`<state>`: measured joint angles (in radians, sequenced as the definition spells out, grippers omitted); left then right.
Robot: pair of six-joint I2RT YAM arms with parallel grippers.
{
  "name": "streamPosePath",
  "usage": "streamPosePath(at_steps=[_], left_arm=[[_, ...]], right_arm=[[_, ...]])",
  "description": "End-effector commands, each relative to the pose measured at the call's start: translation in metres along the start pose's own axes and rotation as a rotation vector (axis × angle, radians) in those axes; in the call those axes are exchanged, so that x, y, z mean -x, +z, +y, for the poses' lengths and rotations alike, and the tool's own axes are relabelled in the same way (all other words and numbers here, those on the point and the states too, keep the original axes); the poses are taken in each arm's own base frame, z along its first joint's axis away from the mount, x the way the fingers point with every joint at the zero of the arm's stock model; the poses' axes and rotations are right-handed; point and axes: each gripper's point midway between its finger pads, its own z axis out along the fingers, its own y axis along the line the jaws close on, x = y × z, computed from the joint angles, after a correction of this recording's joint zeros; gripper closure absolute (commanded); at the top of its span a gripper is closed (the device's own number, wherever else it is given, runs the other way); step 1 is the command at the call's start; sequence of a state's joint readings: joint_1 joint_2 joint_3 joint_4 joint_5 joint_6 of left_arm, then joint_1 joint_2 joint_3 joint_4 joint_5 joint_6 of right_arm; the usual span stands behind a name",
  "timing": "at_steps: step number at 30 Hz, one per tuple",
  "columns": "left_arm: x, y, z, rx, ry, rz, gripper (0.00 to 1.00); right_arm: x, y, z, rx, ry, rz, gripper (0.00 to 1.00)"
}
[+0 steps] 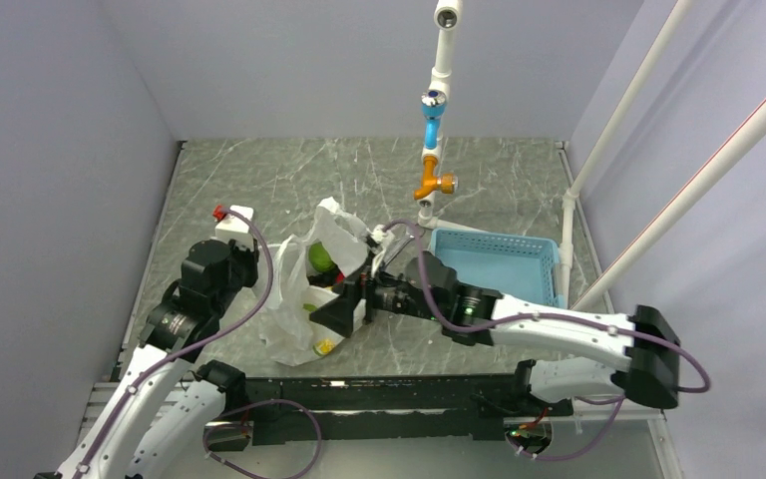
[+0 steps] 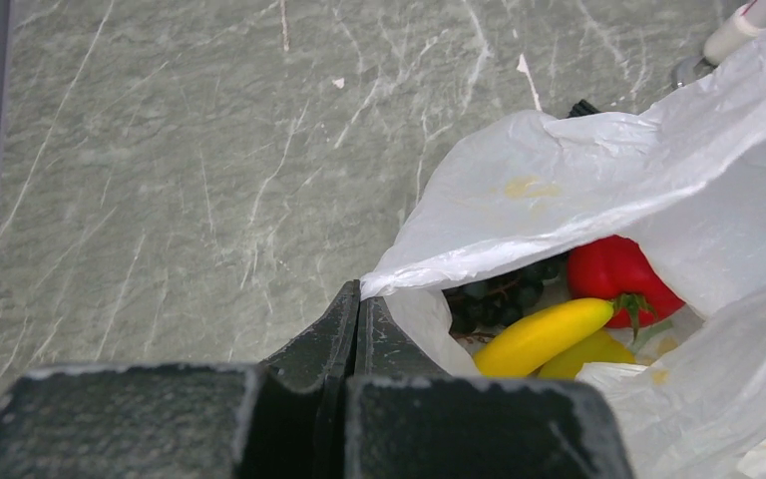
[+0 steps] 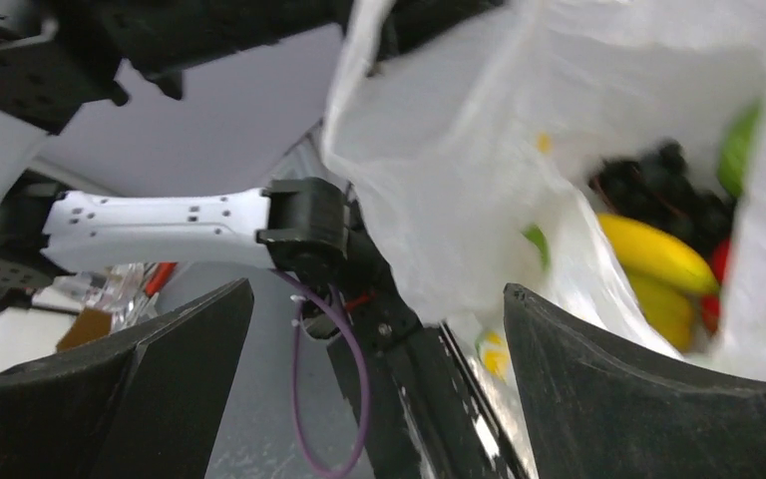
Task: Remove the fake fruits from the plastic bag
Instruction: Adjust the plastic bag at the center of the board.
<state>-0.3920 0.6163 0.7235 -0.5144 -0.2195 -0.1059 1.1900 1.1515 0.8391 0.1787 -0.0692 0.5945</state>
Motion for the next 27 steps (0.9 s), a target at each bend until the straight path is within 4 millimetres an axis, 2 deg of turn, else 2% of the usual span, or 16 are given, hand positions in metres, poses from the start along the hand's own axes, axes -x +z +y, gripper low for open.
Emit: streamPosePath(at_steps=[1, 3, 5, 9, 12, 14, 16, 17, 18, 19, 20, 21, 24, 27], left_arm=[[0.023, -0.008, -0.007, -0.054, -0.006, -0.106, 1.00], [0.025, -0.011, -0.009, -0.070, -0.006, -0.125, 1.00], [0.025, -0.012, -0.009, -0.072, -0.008, -0.130, 1.00], [0.024, -0.010, -0.010, -0.072, -0.008, -0.123, 1.00], [0.024, -0.008, -0.013, -0.086, -0.011, -0.114, 1.00], [0.023, -0.005, -0.013, -0.080, -0.014, -0.103, 1.00], [0.025, -0.002, -0.008, -0.047, -0.028, -0.098, 1.00], [0.027, 0.000, -0.004, -0.024, -0.045, -0.099, 1.00], [0.027, 0.003, 0.001, 0.006, -0.067, -0.092, 1.00], [0.028, 0.005, 0.006, 0.034, -0.091, -0.087, 1.00], [0.030, 0.007, 0.011, 0.069, -0.124, -0.081, 1.00], [0.030, 0.010, 0.017, 0.103, -0.144, -0.064, 1.00], [0.036, 0.021, 0.031, 0.169, -0.187, -0.020, 1.00], [0.039, 0.033, 0.044, 0.214, -0.241, 0.002, 1.00]], right_arm=[[0.044, 0.038, 0.015, 0.220, -0.116, -0.123, 0.01], [0.054, 0.061, -0.006, 0.193, -0.112, -0.115, 0.01], [0.053, 0.079, -0.014, 0.190, -0.165, -0.106, 0.01], [0.059, 0.097, -0.027, 0.142, -0.222, -0.140, 0.01], [0.062, 0.104, -0.020, 0.184, -0.243, -0.134, 0.06], [0.063, 0.104, -0.003, 0.276, -0.250, -0.138, 0.21], [0.058, 0.102, 0.014, 0.354, -0.248, -0.108, 0.47], [0.054, 0.101, 0.019, 0.371, -0.250, -0.097, 0.67], [0.052, 0.098, 0.023, 0.377, -0.257, -0.094, 0.82], [0.050, 0.096, 0.025, 0.370, -0.266, -0.090, 0.91], [0.049, 0.093, 0.022, 0.335, -0.279, -0.086, 0.96], [0.057, 0.089, 0.023, 0.275, -0.303, -0.107, 1.00], [0.058, 0.078, 0.019, 0.173, -0.398, -0.065, 1.00], [0.054, 0.057, 0.024, 0.186, -0.481, -0.019, 1.00]])
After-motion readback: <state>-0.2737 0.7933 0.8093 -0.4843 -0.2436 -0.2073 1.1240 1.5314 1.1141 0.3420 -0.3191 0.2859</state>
